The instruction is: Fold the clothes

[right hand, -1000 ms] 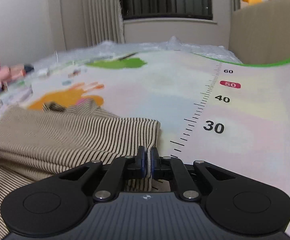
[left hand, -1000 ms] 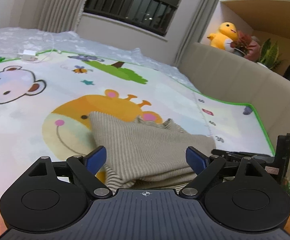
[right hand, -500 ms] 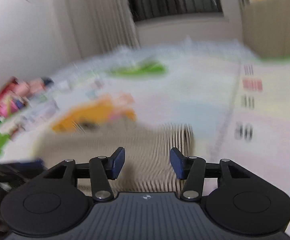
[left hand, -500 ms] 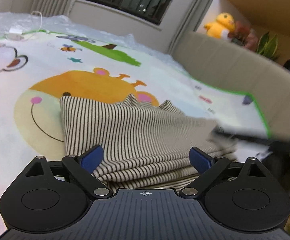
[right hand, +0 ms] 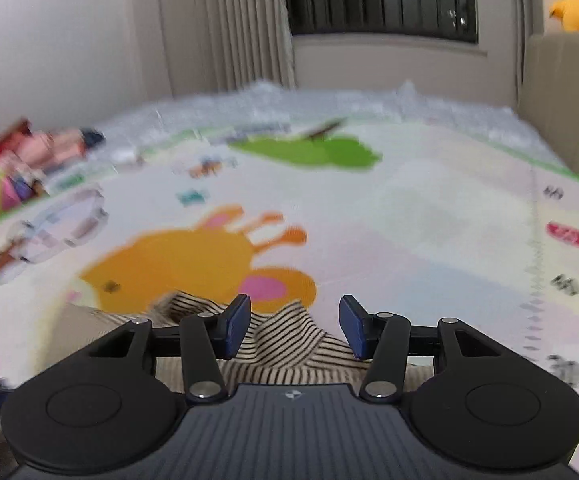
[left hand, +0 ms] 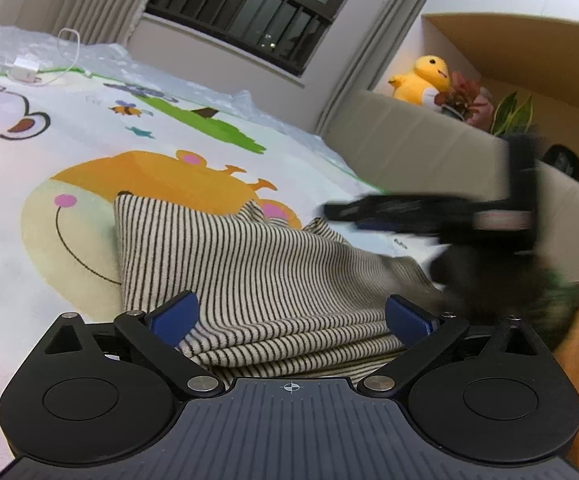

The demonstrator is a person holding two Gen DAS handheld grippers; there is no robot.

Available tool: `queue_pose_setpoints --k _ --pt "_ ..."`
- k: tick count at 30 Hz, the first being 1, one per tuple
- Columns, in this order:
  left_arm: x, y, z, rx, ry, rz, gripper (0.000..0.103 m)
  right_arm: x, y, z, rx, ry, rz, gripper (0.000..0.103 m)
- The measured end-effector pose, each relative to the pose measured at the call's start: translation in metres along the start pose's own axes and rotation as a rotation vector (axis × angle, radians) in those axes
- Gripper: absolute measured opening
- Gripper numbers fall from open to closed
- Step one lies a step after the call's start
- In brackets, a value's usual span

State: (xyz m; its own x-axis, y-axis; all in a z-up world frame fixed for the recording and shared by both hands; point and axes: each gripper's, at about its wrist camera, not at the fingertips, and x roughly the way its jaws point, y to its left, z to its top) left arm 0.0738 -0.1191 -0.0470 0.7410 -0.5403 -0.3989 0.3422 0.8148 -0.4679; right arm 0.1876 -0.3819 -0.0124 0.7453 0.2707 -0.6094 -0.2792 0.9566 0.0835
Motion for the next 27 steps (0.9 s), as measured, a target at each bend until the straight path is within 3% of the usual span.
queue_pose_setpoints --k 2,3,5,6,9,12,17,24,27 --pt "0.000 0.001 0.001 -0.005 -0.001 0.000 0.102 0.031 0.004 -0.006 -0.010 0.058 -0.034 0.049" --pt "-0.001 0.001 0.001 -0.007 -0.004 0.001 0.102 0.039 0.005 -0.009 -0.003 0.063 -0.033 0.042" --pt "-0.007 0.003 0.002 -0.035 -0.022 -0.007 0.102 0.028 0.004 -0.011 0.008 0.049 -0.012 0.017" --pt "-0.012 0.005 0.004 -0.061 -0.034 -0.009 0.102 0.019 0.003 -0.010 0.027 0.044 0.007 0.015" --pt "-0.032 0.015 0.016 -0.176 -0.053 -0.014 0.103 -0.034 0.003 -0.012 0.009 -0.025 0.082 0.014" --pt "-0.058 0.021 0.030 -0.217 -0.090 0.012 0.103 -0.097 0.003 -0.021 0.000 -0.079 0.163 0.014" --pt "-0.094 0.012 0.053 -0.154 -0.144 0.068 0.103 -0.170 0.005 -0.061 -0.004 -0.093 0.238 0.014" --pt "-0.117 -0.033 0.059 -0.029 -0.139 0.029 0.103 -0.212 0.012 -0.121 -0.060 0.003 0.273 0.016" --pt "-0.118 -0.042 0.057 -0.005 -0.123 0.024 0.103 -0.236 0.001 -0.123 -0.052 -0.022 0.293 0.027"
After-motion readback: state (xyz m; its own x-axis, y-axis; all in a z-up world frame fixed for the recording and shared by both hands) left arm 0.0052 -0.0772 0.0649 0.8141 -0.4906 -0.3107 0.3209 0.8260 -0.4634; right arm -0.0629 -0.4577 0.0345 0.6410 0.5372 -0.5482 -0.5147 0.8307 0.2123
